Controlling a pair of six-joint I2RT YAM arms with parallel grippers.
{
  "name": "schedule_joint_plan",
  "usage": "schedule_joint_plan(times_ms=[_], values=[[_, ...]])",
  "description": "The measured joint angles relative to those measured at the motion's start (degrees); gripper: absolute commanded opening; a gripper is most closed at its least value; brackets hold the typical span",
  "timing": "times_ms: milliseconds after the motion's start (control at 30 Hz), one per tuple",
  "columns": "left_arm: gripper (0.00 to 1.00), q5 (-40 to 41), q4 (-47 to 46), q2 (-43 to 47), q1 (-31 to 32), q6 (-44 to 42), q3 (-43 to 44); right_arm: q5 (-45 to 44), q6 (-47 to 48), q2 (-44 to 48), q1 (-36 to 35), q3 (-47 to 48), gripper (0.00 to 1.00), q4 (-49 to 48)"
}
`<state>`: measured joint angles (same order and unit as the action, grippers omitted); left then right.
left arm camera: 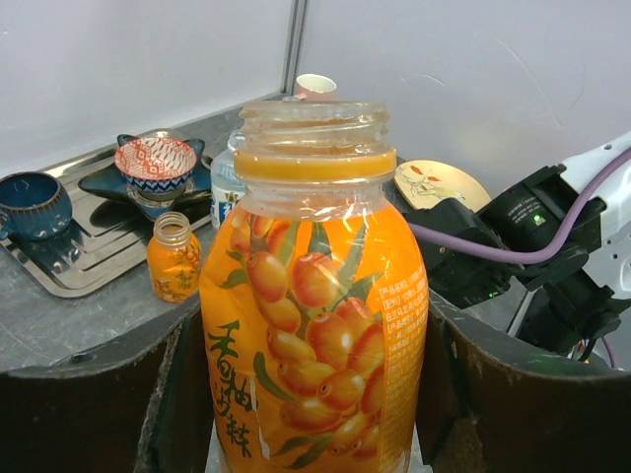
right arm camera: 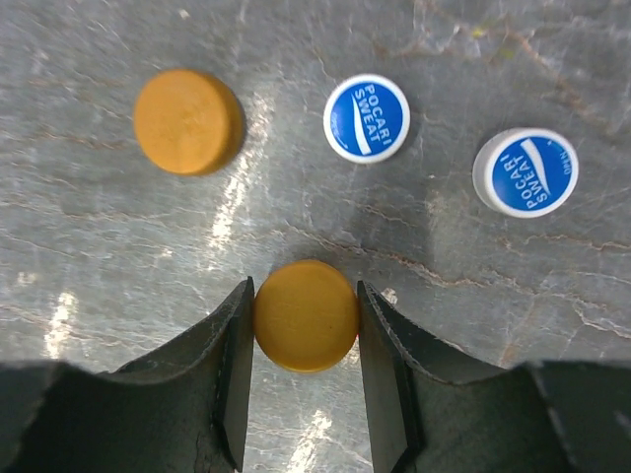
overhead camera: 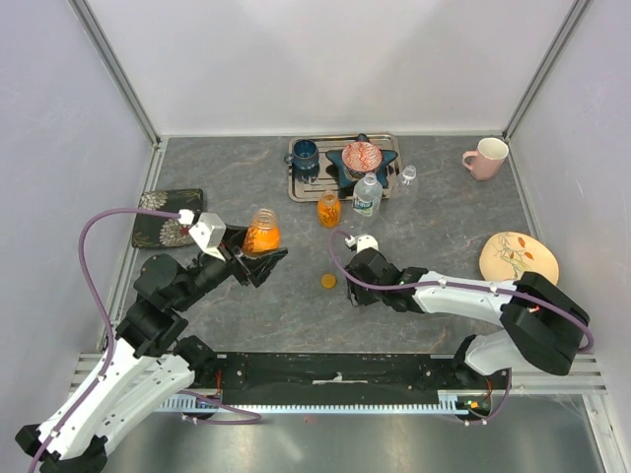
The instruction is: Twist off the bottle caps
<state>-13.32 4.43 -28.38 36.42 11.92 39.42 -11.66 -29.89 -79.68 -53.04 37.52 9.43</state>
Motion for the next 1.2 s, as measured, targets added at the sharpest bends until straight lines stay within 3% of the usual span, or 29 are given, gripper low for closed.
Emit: schedule_joint_plan(times_ms=[100, 367, 567, 900, 1033, 1200], values=[[0.12, 0.0, 0.0, 0.0, 0.0, 0.0, -0.5, 0.3, -0.7, -1.5, 0.0, -0.8, 0.03, -0.4], [0.13, 0.0, 0.0, 0.0, 0.0, 0.0, -1.2, 0.4, -1.7, -2.2, 0.0, -0.8, 0.53, -1.0], [0.15, 0.0, 0.1, 0.0, 0.0, 0.0, -1.3, 0.4, -2.5, 0.0, -0.3, -0.8, 0.71, 0.1], [0.17, -0.2, 0.0, -1.5, 0.0, 0.0, -1.3, -1.7, -2.2, 13.3, -2.3, 5.1, 0.76, 8.9], [0.18, -0.8, -0.1, -4.7, 0.0, -0.9, -1.1, -7.1, -0.3, 20.2, -2.3, 18.3, 0.79, 12.5], [0.18, -7.5, -0.2, -13.0, -0.1, -3.1, 2.7, -7.3, 2.4, 19.7, -2.3, 37.0, 0.84, 11.2]])
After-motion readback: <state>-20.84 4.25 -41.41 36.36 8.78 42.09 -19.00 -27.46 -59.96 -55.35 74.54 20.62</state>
